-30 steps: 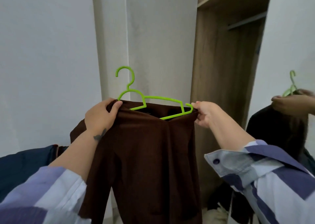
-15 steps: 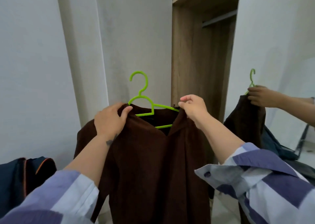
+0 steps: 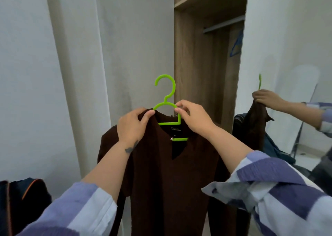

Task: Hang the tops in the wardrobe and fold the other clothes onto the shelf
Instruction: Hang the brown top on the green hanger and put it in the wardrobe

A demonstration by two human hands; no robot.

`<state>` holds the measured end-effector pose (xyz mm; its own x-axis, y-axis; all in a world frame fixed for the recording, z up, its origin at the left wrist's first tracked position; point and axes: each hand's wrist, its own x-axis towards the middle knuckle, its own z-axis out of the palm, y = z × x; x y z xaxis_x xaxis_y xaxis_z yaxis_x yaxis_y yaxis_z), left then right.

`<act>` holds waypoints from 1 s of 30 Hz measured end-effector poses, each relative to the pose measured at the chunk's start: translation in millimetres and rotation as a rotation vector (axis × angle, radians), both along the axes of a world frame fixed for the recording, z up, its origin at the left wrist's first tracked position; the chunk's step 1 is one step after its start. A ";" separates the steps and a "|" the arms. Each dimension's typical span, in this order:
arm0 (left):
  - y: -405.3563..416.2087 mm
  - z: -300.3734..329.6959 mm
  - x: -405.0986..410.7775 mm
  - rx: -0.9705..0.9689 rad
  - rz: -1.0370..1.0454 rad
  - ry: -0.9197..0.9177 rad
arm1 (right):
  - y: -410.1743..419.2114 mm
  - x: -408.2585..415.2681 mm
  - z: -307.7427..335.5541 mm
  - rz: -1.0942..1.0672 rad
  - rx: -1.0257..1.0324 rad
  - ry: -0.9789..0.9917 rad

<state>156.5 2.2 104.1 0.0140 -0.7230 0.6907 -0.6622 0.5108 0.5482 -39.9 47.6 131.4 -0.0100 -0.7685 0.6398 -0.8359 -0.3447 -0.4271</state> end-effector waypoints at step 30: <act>-33.6 -14.4 -26.5 -0.030 -0.309 -0.227 | 31.4 -9.2 10.4 -0.211 0.160 0.070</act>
<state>130.0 -31.3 89.8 -0.3573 -0.6484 0.6722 -0.5774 0.7191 0.3867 -49.0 79.0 141.8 -0.1407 -0.8456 0.5149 -0.9113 -0.0927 -0.4012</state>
